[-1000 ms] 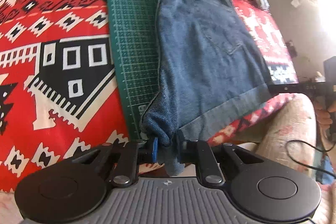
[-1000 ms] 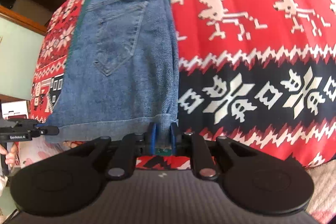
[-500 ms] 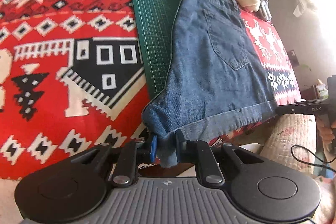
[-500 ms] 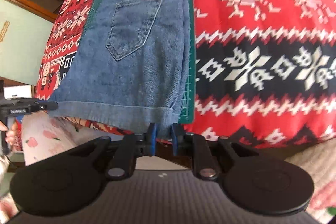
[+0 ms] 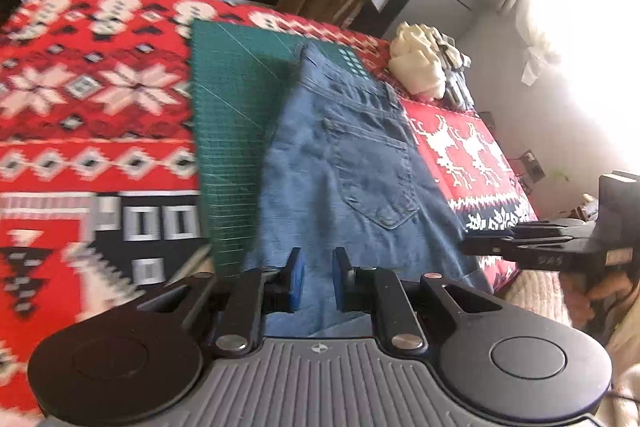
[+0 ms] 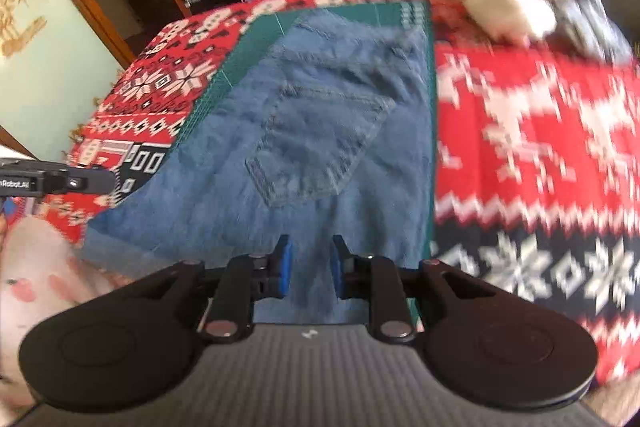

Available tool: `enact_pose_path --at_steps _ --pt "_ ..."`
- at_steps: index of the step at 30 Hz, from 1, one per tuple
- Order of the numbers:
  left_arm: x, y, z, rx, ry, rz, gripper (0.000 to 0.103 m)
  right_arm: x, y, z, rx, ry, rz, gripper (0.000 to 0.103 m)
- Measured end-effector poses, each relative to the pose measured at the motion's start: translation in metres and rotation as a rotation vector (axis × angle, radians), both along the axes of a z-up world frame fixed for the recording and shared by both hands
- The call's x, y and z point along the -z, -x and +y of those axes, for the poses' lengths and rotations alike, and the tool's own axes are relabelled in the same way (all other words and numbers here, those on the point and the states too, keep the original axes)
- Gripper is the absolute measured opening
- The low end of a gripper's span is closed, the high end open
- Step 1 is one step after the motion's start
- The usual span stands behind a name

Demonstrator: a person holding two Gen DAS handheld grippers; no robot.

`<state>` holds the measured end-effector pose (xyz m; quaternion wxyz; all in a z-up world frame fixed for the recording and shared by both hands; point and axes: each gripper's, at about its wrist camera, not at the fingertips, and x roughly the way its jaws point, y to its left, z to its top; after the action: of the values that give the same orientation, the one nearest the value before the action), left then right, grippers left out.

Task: Fold clothes
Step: 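Lower the hem and open both tools, releasing the shorts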

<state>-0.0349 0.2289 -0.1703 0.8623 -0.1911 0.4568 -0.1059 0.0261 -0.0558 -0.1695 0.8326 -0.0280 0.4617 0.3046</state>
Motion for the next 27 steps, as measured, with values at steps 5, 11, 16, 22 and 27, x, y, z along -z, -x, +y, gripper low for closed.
enact_pose_path --at_steps 5,11,16,22,27 --pt "0.031 -0.015 -0.014 0.009 -0.062 0.051 0.007 0.025 0.004 0.015 -0.045 0.081 -0.027 0.012" --pt "0.043 -0.007 0.001 -0.026 -0.052 0.096 0.003 0.031 0.004 -0.015 -0.026 0.094 0.014 0.000" --pt "0.045 0.003 0.016 -0.063 0.000 0.124 0.003 0.030 0.006 -0.033 0.002 0.087 0.061 0.000" --pt "0.030 0.003 0.011 -0.063 -0.021 0.090 0.003 0.015 0.001 -0.047 0.097 0.047 0.063 0.001" --pt "0.017 -0.016 -0.006 -0.045 -0.030 0.028 0.003 0.008 -0.017 -0.035 0.117 0.017 0.009 0.008"
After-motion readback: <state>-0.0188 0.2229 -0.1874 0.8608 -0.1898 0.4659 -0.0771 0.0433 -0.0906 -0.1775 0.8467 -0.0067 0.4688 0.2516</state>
